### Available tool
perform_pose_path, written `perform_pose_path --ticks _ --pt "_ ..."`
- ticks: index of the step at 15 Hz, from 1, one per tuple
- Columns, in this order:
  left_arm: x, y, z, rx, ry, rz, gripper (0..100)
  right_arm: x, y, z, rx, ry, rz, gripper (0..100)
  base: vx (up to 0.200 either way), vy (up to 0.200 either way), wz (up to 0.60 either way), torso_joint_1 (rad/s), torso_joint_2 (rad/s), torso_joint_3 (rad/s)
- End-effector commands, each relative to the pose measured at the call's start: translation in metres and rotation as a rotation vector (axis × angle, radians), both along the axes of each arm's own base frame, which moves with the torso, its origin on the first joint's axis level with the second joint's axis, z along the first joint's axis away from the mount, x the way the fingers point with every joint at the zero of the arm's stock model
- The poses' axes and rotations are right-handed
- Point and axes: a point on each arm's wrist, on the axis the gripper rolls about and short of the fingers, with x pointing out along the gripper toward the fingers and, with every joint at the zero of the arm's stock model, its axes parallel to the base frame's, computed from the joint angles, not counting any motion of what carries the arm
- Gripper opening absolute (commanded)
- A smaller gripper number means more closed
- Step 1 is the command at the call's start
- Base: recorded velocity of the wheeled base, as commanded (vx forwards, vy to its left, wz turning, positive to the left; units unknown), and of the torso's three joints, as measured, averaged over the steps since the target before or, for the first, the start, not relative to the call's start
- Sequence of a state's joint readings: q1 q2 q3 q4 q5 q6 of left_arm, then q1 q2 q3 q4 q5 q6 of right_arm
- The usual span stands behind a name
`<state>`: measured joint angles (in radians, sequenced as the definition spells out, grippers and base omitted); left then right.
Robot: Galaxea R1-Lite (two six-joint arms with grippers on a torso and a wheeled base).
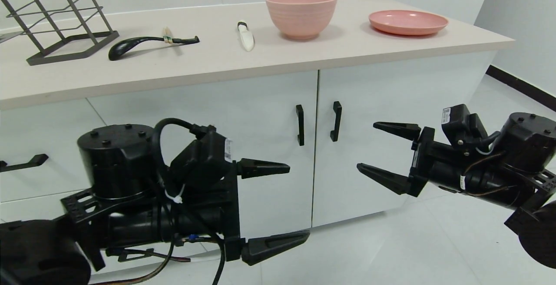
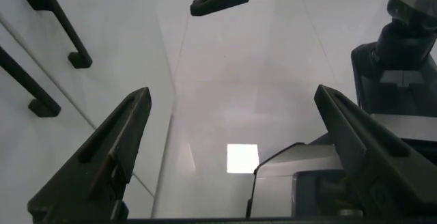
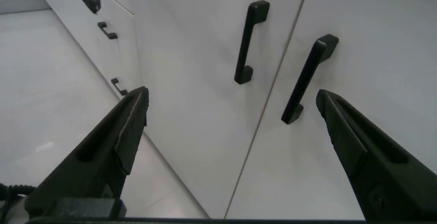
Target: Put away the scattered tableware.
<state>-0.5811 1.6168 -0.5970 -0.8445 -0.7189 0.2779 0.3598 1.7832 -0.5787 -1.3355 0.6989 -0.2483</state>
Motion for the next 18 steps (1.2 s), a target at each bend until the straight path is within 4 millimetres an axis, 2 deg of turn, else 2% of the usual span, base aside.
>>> perform_pose_path --ticks 1,3,8,11,13,18 --pt "0.017 -0.011 -0.011 0.008 0.018 -0.016 100 0.008 0.001 -0.006 -0.005 0.013 -0.005 100 0.000 0.000 0.00 0.000 0.00 0.000" --pt "0.027 -0.019 -0.012 -0.018 -0.008 -0.036 100 0.020 0.005 -0.012 -0.009 0.023 -0.005 100 0.000 0.000 0.00 0.000 0.00 0.000" --pt "0.059 -0.046 0.007 -0.071 -0.087 -0.057 100 0.043 0.014 -0.030 -0.024 0.054 0.024 100 0.000 0.000 0.00 0.000 0.00 0.000" --pt "0.070 -0.059 0.007 -0.082 -0.102 -0.058 100 0.057 0.020 -0.031 -0.018 0.035 0.030 100 0.000 0.000 0.00 0.000 0.00 0.000" --pt "0.074 -0.061 0.005 -0.087 -0.080 -0.032 100 0.066 0.021 -0.031 -0.012 0.020 0.026 100 0.000 0.000 0.00 0.000 0.00 0.000" --pt "0.075 -0.059 0.019 -0.117 -0.087 0.094 100 0.094 0.031 -0.037 0.000 -0.014 0.025 100 0.000 0.000 0.00 0.000 0.00 0.000"
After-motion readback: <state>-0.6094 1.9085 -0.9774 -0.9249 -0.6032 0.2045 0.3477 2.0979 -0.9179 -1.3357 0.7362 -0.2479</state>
